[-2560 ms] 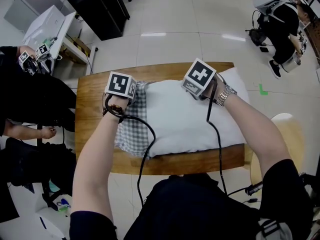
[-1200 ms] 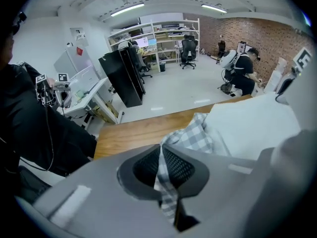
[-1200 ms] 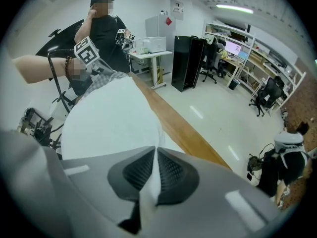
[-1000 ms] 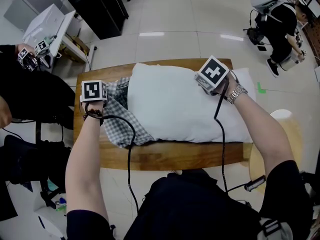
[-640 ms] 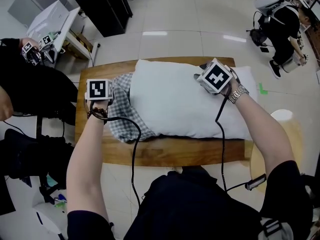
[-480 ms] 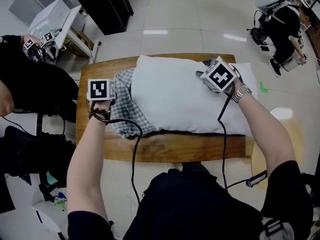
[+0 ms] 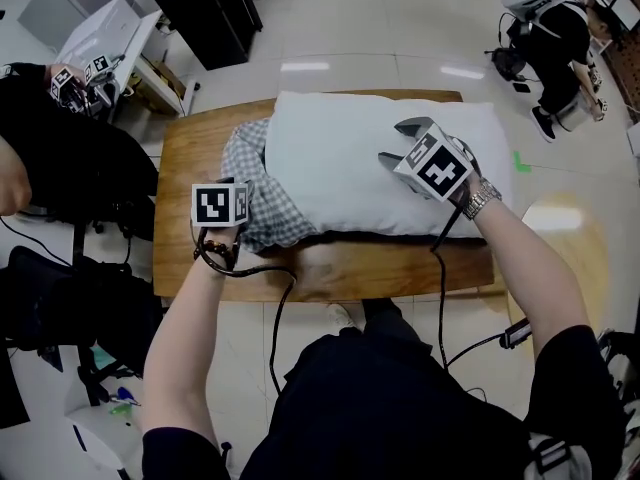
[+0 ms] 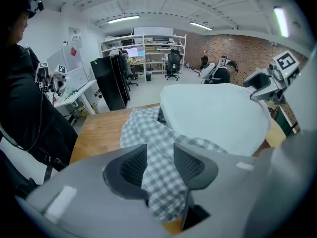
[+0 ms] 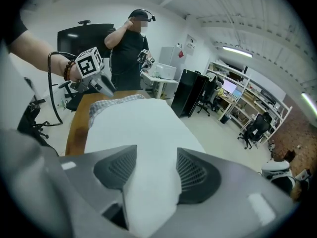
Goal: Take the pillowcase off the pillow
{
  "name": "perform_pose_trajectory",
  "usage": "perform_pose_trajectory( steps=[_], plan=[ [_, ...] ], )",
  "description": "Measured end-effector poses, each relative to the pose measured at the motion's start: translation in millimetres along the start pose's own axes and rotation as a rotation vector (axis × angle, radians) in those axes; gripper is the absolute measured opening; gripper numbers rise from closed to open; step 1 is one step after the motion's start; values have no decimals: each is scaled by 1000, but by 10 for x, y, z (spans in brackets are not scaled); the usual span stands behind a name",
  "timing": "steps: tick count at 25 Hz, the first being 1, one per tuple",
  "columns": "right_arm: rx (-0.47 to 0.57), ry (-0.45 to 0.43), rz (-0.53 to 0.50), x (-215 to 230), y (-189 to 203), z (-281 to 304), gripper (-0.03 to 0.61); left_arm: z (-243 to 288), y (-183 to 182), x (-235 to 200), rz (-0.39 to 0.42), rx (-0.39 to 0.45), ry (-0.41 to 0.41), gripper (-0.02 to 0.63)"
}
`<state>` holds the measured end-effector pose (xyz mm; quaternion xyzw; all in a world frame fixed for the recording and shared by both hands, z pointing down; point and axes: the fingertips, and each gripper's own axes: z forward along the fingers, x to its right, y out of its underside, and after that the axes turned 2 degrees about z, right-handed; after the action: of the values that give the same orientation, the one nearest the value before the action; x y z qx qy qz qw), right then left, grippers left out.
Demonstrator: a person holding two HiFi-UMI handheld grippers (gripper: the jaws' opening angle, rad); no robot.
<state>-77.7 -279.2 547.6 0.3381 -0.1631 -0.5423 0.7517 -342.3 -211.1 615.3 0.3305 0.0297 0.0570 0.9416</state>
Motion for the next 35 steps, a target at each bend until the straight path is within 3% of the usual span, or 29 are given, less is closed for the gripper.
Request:
perform_pose_trajectory(
  steps=[3, 7, 12, 21, 25, 28, 30, 32, 35],
  plan=[
    [18, -14, -41, -352, 69, -70, 276, -112, 209, 154, 15, 11, 8, 187],
    [22, -25, -108, -776, 194, -100, 298, -194, 518, 298, 48, 2, 13, 256],
    [12, -3, -167, -1157, 377, -85, 304, -236, 860, 490, 71, -19, 38, 282],
    [15, 89, -365, -1597, 337, 205, 304, -35, 1166, 955, 215, -31, 106, 342],
    [-28, 133, -455, -1690, 382, 475, 304, 167, 1323, 1032, 281, -73, 87, 350],
    [-78, 189, -509, -1602, 473, 651, 299, 258, 1165, 1066, 337, -18, 64, 348],
    [-98, 241, -544, -1513, 512, 706, 242, 381, 1341, 1022, 321, -82, 59, 332],
    [-103, 274, -557, -1462, 519, 734, 154, 491, 1529, 947, 297, -148, 53, 261],
    [-94, 288, -537, -1414, 466, 743, 56, 534, 1544, 827, 299, -158, 37, 166]
  ],
)
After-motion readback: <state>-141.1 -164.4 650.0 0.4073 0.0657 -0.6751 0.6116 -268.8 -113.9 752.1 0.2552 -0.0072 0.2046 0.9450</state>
